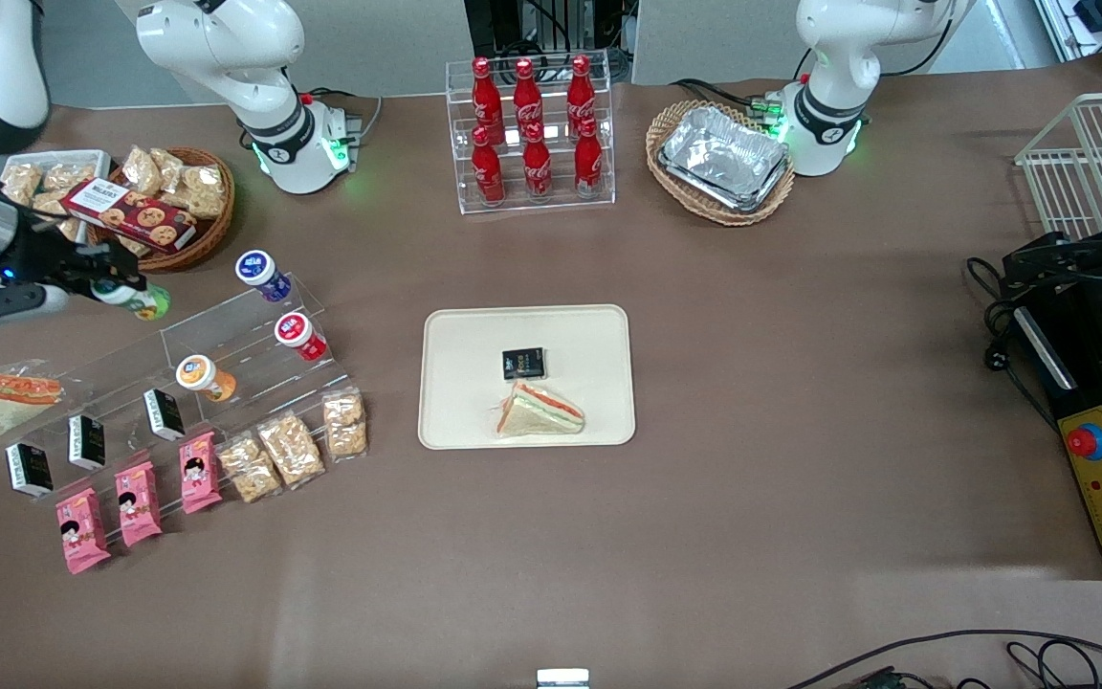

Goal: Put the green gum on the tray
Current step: 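Lift the green gum bottle out of the rack with the right gripper, then carry the green gum bottle over the cream tray beside the black card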

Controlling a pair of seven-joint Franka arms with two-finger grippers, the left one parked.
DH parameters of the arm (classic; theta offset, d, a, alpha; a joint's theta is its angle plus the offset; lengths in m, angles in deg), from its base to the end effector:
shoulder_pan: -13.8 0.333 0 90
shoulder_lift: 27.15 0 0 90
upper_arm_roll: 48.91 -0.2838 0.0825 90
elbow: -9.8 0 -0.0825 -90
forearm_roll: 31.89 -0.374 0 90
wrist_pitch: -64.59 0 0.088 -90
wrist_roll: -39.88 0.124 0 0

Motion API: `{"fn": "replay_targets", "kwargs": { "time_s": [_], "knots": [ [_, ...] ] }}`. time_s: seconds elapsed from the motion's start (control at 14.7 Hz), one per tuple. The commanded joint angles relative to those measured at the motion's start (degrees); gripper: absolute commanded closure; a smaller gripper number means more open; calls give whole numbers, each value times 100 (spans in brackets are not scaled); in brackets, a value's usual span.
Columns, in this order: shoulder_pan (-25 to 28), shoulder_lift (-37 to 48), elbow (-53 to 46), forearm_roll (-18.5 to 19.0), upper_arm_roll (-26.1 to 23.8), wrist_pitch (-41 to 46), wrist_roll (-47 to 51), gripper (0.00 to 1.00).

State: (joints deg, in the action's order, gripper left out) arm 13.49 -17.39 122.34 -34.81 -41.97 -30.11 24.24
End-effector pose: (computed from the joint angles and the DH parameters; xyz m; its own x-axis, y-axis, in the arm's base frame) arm 0.4827 -0.0578 0.4889 0.9822 0.1466 -0.1178 0.1344 -0.9853 -0.1058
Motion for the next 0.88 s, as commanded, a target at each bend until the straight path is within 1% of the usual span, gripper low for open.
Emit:
{"fn": "replay_targets", "kwargs": {
  "time_s": [0.0, 0.2, 0.27, 0.34, 0.54, 0.82],
  "knots": [
    [118, -229, -706, -85, -175, 812, 550, 86],
    [539, -299, -689, -340, -693, 788, 1981, 86],
    [688, -386, -672, -489, -808, 744, 2421, 86],
    [872, -431, -585, -604, -905, 526, 2739, 85],
    [1304, -492, 30, -622, -976, -379, 3198, 85],
    [1927, -843, 558, -649, -976, -1504, 3646, 85]
  ]
}}
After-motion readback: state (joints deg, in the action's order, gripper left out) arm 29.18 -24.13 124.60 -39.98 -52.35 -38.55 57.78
